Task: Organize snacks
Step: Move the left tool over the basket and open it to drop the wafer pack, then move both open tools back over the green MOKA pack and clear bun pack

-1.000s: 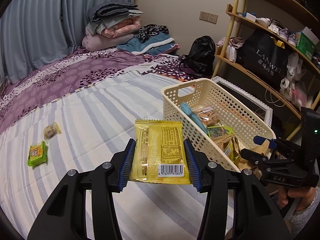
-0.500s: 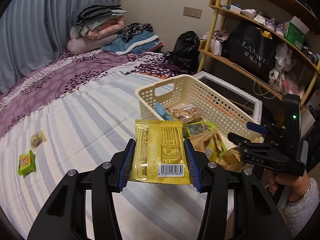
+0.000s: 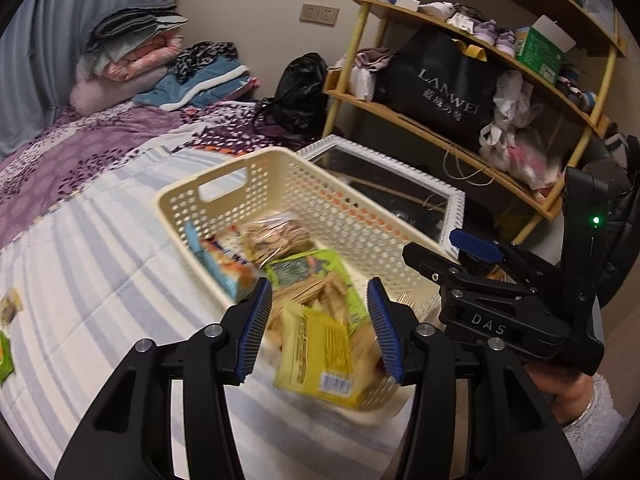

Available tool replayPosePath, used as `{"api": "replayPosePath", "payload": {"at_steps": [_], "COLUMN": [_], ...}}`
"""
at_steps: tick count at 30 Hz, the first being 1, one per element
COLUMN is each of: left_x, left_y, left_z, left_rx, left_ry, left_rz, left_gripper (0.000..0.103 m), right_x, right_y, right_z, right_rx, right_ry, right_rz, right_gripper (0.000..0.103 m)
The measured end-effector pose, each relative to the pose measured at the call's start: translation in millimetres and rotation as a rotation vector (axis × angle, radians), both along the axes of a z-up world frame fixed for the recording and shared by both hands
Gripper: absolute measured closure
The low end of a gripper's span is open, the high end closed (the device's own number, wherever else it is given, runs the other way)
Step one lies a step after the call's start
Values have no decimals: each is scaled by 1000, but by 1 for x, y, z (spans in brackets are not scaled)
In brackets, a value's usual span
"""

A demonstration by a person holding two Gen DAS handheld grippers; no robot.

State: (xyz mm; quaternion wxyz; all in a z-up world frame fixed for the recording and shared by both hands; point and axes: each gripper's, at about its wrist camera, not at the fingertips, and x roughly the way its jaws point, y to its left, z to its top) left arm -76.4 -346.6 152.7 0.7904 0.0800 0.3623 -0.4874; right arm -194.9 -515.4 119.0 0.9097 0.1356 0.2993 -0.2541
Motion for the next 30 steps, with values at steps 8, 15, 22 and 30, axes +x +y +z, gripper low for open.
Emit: {"api": "replayPosePath", "payload": {"at_steps": [8,15,22,30], "left_x": [13,26,32,36], "left_y": [16,43,64,80], "left_z": [-6,-9,-9,-9], "left_rx": [15,47,63,57], "left_ry": [17,30,8,11], "left_rz": [68,146,193,219], "left_gripper": [20,20,20,17], "right_x": [0,18,33,39], "right_y": [6,41,73,86], "right_z": [-1,-5,-7,-6], "right_rx": [20,76,58,11], "right_ry": [-5,13,52,87], "right_rz": [32,226,366,393], "right_gripper": [28,27,27,23]}}
